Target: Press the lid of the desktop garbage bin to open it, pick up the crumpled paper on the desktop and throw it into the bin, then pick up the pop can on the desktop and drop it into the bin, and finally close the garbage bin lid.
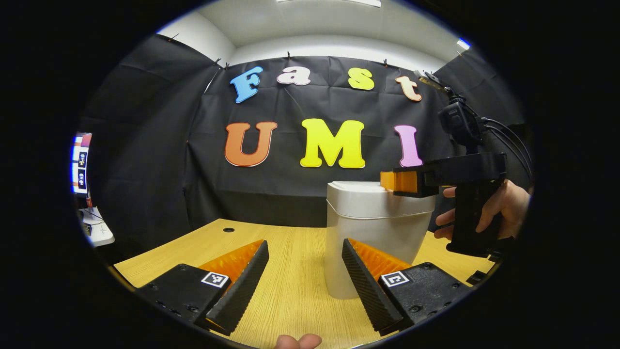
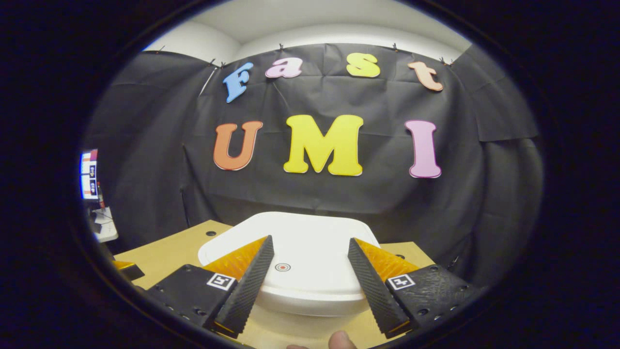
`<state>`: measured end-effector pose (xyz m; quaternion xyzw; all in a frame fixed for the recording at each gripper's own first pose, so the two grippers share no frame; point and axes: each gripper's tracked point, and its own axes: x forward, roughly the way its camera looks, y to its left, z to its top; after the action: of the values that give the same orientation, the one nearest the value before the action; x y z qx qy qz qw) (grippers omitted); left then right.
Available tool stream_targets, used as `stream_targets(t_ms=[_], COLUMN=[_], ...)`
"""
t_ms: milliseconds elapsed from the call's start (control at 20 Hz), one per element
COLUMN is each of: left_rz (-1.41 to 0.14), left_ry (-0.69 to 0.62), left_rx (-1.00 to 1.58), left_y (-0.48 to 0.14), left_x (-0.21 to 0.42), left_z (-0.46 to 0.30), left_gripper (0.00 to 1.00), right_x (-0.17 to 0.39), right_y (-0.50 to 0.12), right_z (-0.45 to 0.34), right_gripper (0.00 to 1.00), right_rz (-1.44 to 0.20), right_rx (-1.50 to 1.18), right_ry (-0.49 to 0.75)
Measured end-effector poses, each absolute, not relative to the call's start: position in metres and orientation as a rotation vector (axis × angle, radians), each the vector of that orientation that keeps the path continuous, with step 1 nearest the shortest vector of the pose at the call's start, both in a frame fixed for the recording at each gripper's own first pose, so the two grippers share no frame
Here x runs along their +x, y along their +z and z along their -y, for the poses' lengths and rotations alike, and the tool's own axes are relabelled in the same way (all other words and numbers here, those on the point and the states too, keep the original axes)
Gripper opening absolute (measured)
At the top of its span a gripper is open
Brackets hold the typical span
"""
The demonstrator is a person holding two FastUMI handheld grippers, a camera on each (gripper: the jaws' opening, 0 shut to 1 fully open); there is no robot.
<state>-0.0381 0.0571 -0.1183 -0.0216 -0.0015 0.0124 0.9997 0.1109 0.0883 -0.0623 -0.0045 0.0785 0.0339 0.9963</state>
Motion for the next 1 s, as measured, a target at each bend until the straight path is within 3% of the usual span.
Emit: stream_targets(t_ms=[650, 1000], left_rz=[0.035, 0.032], left_ry=[0.042, 0.045], left_rx=[-0.037, -0.031], left_y=[-0.097, -0.081], left_x=[-0.042, -0.030], left_z=[-0.048, -0.035], left_gripper=[0.98, 0.98], right_x=[0.110, 0.075], right_y=[-0.032, -0.008], right_z=[-0.075, -0.029], right_gripper=[0.96, 0.96], right_rz=[-0.059, 0.040], right_rx=[0.047, 0.058], right_ry=[0.054, 0.037])
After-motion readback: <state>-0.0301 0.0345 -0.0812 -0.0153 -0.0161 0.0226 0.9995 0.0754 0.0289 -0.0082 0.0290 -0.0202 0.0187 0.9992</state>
